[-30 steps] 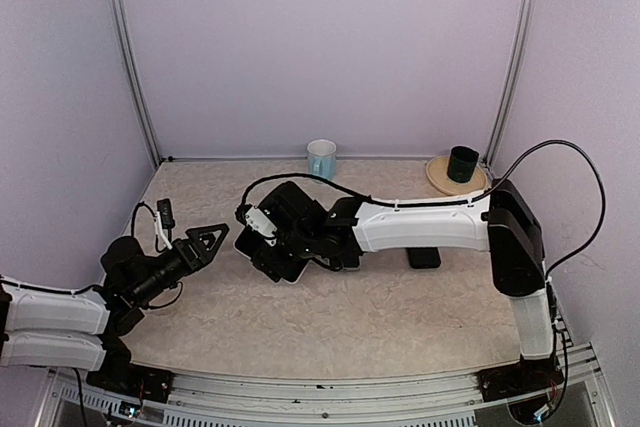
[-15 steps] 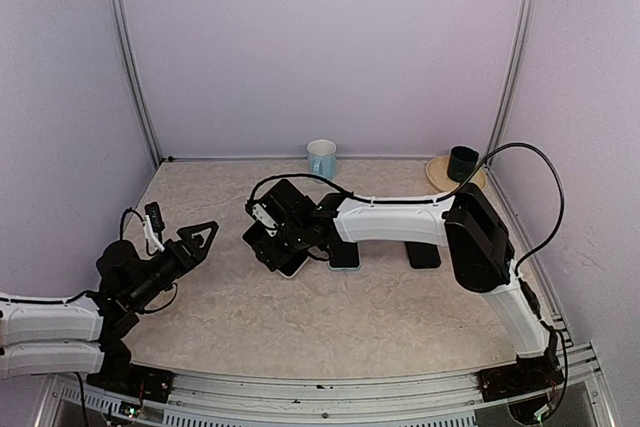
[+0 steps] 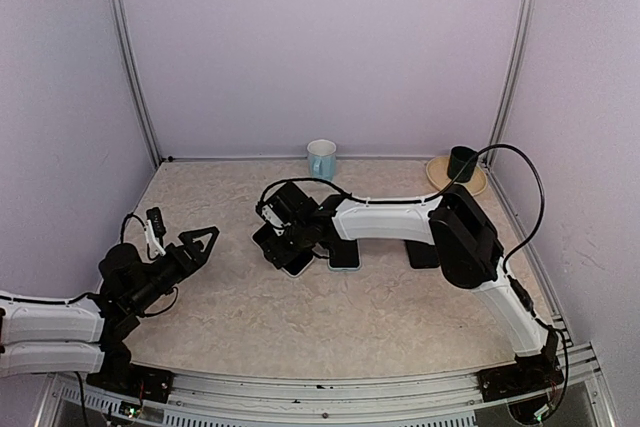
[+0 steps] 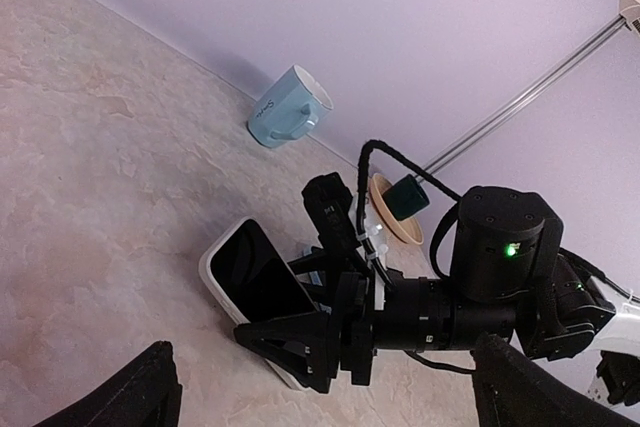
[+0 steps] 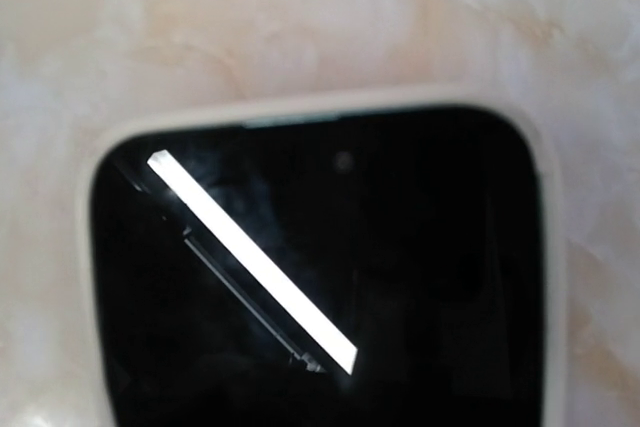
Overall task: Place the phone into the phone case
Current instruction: Place the phone with the phone case at the center of the board.
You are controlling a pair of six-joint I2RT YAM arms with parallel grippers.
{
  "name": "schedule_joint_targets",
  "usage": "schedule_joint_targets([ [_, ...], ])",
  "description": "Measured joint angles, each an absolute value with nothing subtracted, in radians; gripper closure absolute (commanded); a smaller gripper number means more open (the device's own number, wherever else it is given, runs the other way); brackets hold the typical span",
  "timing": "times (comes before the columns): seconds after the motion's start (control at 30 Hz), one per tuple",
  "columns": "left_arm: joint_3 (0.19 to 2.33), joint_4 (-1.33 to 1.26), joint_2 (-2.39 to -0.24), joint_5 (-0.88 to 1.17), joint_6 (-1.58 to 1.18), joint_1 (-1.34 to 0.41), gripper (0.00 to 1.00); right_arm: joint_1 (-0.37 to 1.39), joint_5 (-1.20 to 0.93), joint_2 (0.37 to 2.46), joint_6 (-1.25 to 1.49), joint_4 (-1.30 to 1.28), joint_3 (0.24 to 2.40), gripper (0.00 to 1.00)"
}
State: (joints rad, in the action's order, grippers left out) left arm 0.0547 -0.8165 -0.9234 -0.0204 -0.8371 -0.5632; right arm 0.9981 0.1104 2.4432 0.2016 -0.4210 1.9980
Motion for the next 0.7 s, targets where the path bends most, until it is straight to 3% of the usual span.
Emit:
schedule_joint_targets([
  [0.7, 0.043, -0.817, -0.929, -0.036, -0.851, -0.563, 0.01, 0.985, 0.03, 2.456, 0.24, -0.411, 1.998, 0.12],
])
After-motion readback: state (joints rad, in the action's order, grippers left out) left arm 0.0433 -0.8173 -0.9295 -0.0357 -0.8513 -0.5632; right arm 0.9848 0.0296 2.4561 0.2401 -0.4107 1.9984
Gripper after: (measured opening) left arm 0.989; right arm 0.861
